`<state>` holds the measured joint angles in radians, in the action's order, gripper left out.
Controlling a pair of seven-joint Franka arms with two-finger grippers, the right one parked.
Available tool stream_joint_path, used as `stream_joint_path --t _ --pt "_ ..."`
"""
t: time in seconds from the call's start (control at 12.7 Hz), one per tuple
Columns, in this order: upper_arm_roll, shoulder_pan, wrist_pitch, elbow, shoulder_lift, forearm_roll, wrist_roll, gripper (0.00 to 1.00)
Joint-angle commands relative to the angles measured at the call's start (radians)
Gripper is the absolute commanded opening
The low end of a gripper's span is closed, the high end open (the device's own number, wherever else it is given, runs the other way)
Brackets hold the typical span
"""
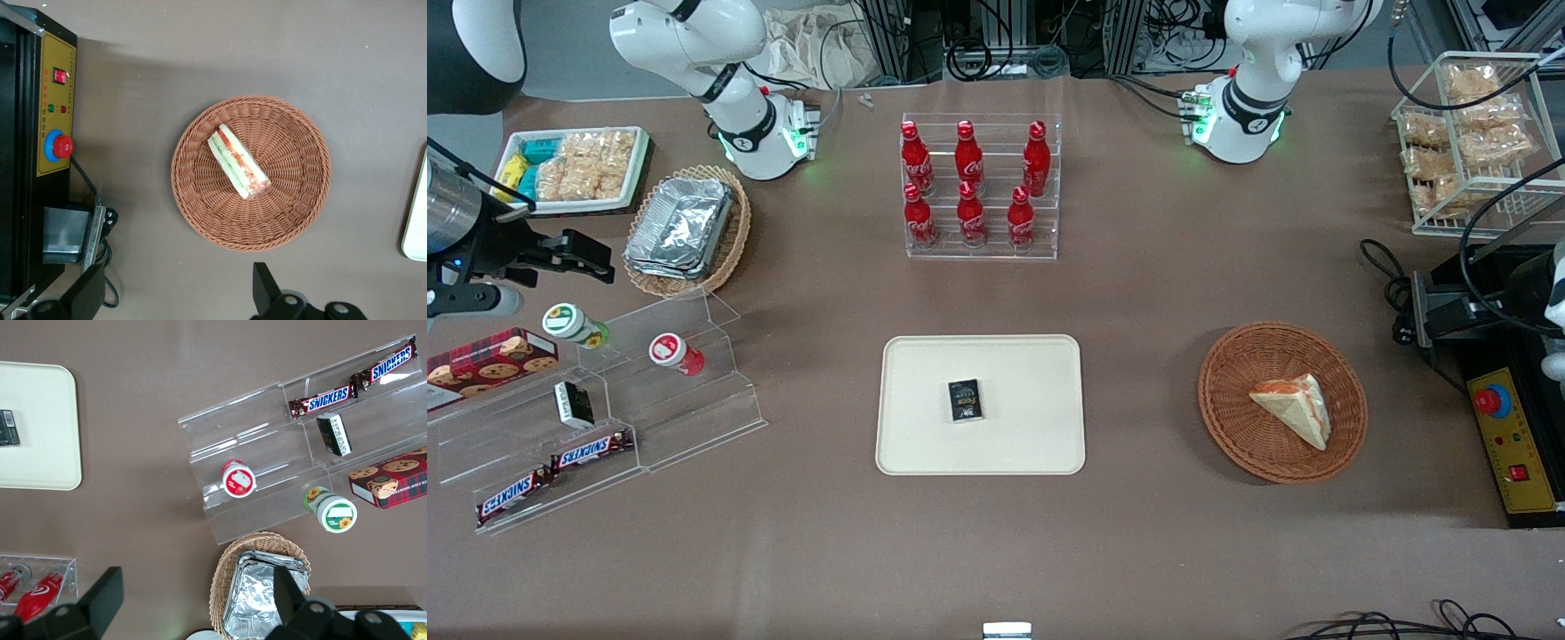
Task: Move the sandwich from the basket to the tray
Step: 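Move the left gripper down over the wrapped sandwich in the wicker basket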
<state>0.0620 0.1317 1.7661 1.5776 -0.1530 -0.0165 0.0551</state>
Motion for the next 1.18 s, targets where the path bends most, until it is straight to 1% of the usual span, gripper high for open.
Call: stream_joint_path --t 0.0,0.08,0.24,0.32,0.39,0.63,0.79,0.87,1.11 --pt "0.002 -0.018 -0.031 -0.031 -0.014 0.001 -0.003 0.98" --pt "-0.001 -0.014 -0.031 -0.036 -0.040 0.004 -0.003 0.99" --pt "-0.002 -0.007 -0.031 -0.019 -0.045 0.003 0.000 1.00" --pt "-0.002 -0.010 -0.010 0.017 -0.039 0.021 0.009 1.00" --pt "-0.002 -0.012 0.033 0.042 -0.036 0.021 0.065 1.00" --pt "0.005 -0.041 0.116 0.119 -0.051 0.015 0.448 1.00" --pt "0.006 -0.069 0.208 0.154 -0.085 0.003 0.653 1.00" --pt "0.006 -0.070 0.235 0.153 -0.111 0.003 0.692 1.00" --pt "0.004 -0.070 0.300 0.163 -0.163 0.006 0.704 1.00"
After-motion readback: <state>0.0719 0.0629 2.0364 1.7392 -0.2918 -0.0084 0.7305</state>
